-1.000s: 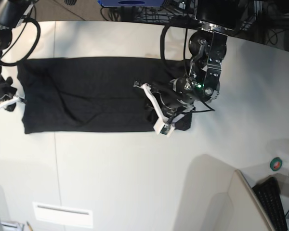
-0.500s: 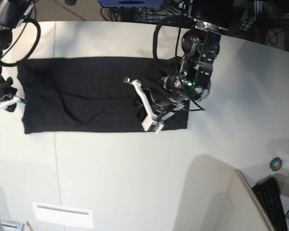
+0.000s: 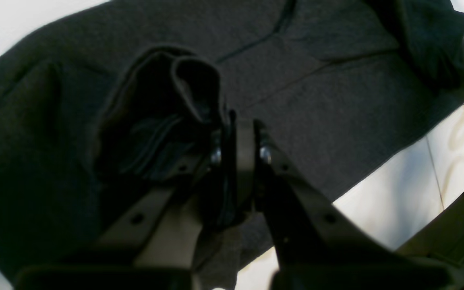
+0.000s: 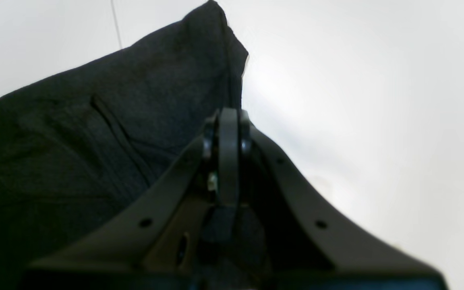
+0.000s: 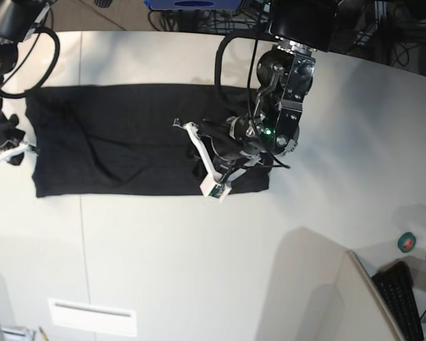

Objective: Layout the t-shirt on the table in an organized manner, then fold the t-shirt properly
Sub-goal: 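Fold the strip end held by the left gripper toward the right gripper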

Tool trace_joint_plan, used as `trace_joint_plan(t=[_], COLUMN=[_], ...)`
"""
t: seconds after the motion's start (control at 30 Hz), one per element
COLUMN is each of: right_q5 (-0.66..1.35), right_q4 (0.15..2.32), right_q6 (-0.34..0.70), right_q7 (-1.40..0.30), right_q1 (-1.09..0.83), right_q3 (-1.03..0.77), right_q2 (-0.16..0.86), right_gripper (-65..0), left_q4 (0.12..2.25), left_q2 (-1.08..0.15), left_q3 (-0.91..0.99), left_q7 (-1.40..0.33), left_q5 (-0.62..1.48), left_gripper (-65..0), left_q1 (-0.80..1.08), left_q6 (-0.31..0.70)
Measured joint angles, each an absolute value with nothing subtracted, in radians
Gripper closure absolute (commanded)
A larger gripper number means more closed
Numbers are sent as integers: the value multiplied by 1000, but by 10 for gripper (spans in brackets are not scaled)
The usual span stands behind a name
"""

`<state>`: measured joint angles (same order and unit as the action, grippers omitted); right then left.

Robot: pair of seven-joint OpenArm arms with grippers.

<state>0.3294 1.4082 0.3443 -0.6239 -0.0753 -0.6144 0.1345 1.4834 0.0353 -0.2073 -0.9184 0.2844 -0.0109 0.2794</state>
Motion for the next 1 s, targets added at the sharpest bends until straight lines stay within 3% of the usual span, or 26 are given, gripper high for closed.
trace_joint_plan(t=[1.0], right_q5=[326], right_q4=[1408], right_q6=[344], right_q7=[-624], right_q1=[-60], right_q3=[-614], right_q2=[134], right_gripper=[0], left_q4=[1404], left_q2=[53], left_q3=[-255], left_q7=[-917], left_q5=[284], left_gripper=[0], left_q1=[-80], left_q6=[277])
